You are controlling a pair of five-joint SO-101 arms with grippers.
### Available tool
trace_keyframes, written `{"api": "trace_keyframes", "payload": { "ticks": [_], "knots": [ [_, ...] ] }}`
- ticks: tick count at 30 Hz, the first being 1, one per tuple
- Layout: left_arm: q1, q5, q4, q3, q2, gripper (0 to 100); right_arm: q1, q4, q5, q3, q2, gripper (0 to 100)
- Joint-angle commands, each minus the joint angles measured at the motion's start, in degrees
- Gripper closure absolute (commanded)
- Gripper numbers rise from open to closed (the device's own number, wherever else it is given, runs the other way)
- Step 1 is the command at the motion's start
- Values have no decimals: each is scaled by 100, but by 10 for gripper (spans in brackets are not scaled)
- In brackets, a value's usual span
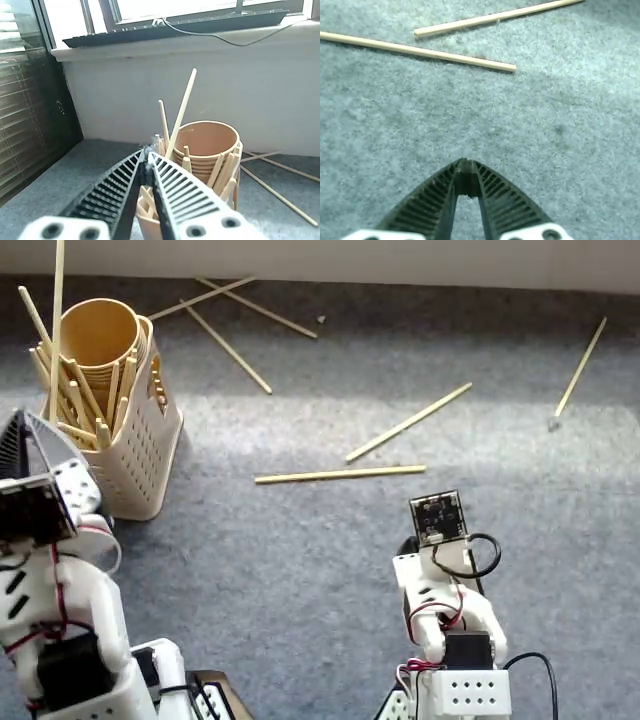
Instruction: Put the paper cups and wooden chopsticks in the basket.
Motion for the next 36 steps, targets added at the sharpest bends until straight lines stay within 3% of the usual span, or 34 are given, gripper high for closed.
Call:
{"api": "trace_keyframes", "payload": {
  "ticks": [1, 6, 9, 13, 15, 18, 23, 30, 36],
  "knots": [
    [356, -712, 1187, 444, -1033, 995, 40, -136, 62, 84, -66, 989],
    [936, -1495, 2163, 1130, -1323, 995, 57, -119, 62, 84, -66, 989],
    [1007, -1574, 2549, 1367, -1226, 994, 48, -119, 53, 84, -40, 989],
    [567, -1582, 2822, 453, -989, 866, 40, -154, 62, 330, -66, 989],
    [268, -1582, 2840, -470, -602, 795, 40, -154, 62, 330, -66, 989],
    [-136, -1582, 2813, -1956, 611, 794, 40, -154, 62, 330, -66, 989],
    [-453, -1582, 2998, -4752, 3996, 832, 40, -154, 62, 330, -66, 989],
    [-497, -1582, 4167, -9859, 9024, 835, 40, -154, 70, 330, -75, 989],
    [-673, -1556, 4229, -13903, 11776, 831, 40, -154, 70, 330, -75, 989]
  ]
}}
